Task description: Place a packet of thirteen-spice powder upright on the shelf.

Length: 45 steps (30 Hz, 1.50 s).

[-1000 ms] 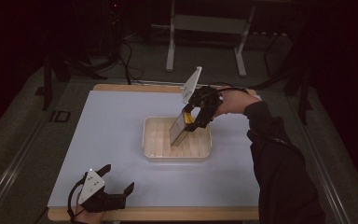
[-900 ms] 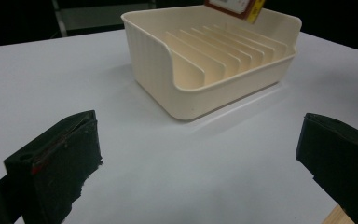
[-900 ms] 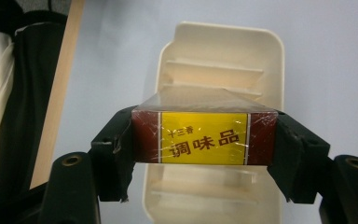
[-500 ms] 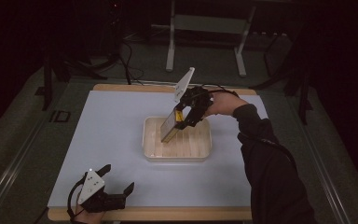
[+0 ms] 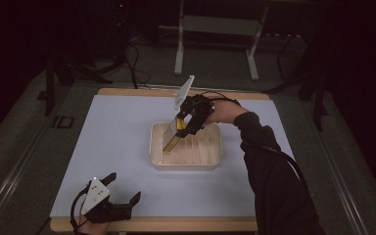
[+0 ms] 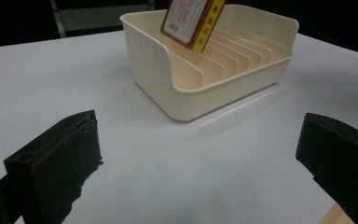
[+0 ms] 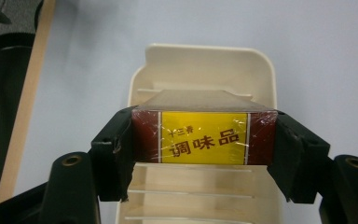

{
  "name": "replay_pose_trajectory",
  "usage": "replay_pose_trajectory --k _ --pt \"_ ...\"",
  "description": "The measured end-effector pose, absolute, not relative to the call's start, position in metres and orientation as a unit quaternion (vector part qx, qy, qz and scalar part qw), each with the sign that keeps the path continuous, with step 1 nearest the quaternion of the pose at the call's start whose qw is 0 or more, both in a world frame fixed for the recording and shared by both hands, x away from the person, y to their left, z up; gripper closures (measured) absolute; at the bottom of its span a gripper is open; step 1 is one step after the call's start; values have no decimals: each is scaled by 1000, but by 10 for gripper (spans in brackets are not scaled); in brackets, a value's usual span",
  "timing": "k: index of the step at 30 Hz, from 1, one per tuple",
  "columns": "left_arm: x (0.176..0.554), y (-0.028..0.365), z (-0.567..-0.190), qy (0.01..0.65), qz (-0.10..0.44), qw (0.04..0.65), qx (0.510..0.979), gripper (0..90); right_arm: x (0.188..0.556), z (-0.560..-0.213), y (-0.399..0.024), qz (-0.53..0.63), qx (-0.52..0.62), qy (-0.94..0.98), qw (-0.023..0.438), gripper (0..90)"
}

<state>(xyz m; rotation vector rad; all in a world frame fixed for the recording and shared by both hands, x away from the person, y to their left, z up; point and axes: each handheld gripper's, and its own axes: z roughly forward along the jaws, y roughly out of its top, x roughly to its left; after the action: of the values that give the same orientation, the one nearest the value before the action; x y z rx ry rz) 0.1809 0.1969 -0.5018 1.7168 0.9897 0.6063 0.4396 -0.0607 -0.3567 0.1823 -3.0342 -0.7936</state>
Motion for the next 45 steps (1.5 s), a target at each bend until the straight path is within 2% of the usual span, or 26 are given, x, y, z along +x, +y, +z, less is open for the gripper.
replay_pose_trajectory --k 11,38,45 --pt "181 197 -502 412 251 511 712 0 446 -377 -50 -239 42 -970 18 318" --pt "183 195 -502 407 247 513 714 0 448 -415 -31 -255 30 -966 23 317" --pt "184 195 -502 408 247 514 713 0 446 -415 -30 -251 31 -967 20 315"
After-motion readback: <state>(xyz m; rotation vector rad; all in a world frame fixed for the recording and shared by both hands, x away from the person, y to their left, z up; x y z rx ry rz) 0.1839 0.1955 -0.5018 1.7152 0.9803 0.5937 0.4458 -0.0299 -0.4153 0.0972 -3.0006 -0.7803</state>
